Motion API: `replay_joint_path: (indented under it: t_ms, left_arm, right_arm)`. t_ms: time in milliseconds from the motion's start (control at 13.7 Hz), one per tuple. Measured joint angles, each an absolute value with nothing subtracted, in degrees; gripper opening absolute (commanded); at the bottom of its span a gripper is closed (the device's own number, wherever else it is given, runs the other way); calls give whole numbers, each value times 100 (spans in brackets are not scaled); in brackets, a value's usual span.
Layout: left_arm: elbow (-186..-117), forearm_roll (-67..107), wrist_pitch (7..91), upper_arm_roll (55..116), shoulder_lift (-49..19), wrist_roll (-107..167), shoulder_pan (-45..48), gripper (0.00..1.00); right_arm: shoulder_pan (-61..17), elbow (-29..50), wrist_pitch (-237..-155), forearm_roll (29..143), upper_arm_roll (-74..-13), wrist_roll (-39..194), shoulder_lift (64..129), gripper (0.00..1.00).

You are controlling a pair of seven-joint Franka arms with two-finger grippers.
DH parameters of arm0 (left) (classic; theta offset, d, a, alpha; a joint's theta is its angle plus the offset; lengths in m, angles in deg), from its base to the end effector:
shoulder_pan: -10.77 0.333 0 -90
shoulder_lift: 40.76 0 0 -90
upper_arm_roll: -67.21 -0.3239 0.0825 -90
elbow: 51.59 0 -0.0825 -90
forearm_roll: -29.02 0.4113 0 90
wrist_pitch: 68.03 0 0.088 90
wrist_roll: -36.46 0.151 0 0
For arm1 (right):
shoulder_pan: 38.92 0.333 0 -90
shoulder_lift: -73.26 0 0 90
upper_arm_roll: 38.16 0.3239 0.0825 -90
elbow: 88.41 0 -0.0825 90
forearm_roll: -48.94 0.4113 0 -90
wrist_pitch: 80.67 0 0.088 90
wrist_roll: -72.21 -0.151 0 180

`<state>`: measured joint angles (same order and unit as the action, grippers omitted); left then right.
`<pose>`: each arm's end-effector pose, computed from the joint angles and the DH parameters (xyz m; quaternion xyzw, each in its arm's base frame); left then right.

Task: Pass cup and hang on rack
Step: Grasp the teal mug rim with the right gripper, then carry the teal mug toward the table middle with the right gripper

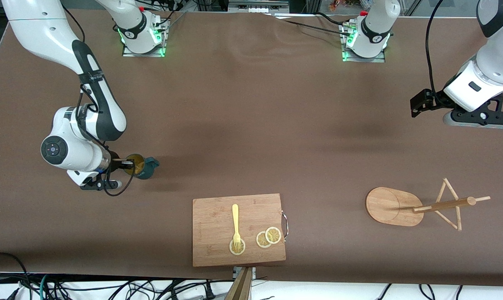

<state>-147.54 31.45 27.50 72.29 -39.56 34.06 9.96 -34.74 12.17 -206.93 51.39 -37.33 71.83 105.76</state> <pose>0.5889 -0.0543 0.5325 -0.9992 0.0328 0.0126 0.0211 0.6671 0.0611 0.1809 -0.9977 -0.0258 0.0604 0.0176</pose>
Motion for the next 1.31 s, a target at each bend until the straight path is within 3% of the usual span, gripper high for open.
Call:
replay_joint_path:
  t_ms: [582, 1310]
  left_arm:
    - [-14754, 3145, 2750, 7229, -3956, 3406, 996, 100]
    - [-14753, 3145, 2750, 7229, -3955, 3414, 997, 100]
  right_arm:
    - [-3273, 749, -20646, 5149, -2948, 6450, 10402, 0]
    - [-1032, -166, -20648, 5145, -2845, 2180, 10824, 0]
